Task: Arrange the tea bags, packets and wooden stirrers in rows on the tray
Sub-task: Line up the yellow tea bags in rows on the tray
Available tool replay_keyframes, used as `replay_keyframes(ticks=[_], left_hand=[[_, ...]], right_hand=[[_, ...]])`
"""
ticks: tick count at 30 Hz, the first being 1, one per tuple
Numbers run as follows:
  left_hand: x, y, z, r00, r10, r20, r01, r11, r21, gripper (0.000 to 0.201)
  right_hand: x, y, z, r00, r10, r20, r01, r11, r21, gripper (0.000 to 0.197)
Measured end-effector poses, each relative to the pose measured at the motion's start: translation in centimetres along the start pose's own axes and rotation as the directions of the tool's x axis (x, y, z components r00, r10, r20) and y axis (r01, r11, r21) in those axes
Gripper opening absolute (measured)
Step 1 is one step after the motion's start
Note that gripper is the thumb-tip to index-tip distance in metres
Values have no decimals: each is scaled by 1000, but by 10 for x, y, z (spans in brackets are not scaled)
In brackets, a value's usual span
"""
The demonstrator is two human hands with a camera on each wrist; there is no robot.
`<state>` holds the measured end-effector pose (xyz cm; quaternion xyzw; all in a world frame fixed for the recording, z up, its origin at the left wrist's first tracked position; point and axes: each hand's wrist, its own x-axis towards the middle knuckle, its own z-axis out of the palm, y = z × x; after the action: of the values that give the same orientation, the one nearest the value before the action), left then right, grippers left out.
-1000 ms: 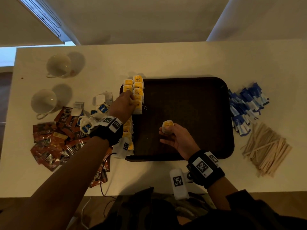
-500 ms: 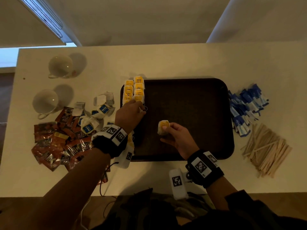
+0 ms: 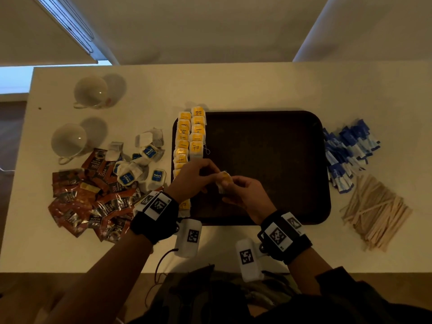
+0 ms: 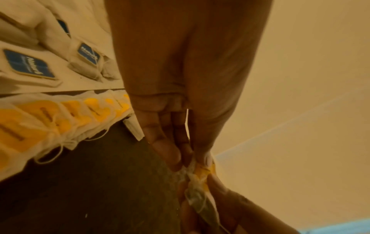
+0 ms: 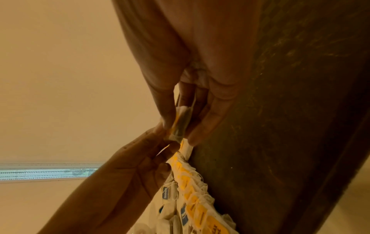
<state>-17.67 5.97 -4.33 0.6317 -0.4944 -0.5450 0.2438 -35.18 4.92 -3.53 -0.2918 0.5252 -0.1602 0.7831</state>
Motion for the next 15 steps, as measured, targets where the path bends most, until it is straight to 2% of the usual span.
replay_keyframes(ticks=[5,7,11,15], left_hand=[[-3,-4,-9,998,-55,39,56,998,-30,10],[-2,-5,-15,998,-69,3,69,998,2,12],[8,-10,-30,985,-46,-164,72,985,158,8],[22,-14,-42,983,-30,-182,96,926,365,12]], right_hand=[[0,2,-1,999,46,-13,-47,997,-61,12],[0,3,-1,998,56,-28,-58,994,-93,10],[1,4,-2,994,93,-52,-99,987,-129,9],[-1,5,-6,992,106,-67,-115,983,-143,11]])
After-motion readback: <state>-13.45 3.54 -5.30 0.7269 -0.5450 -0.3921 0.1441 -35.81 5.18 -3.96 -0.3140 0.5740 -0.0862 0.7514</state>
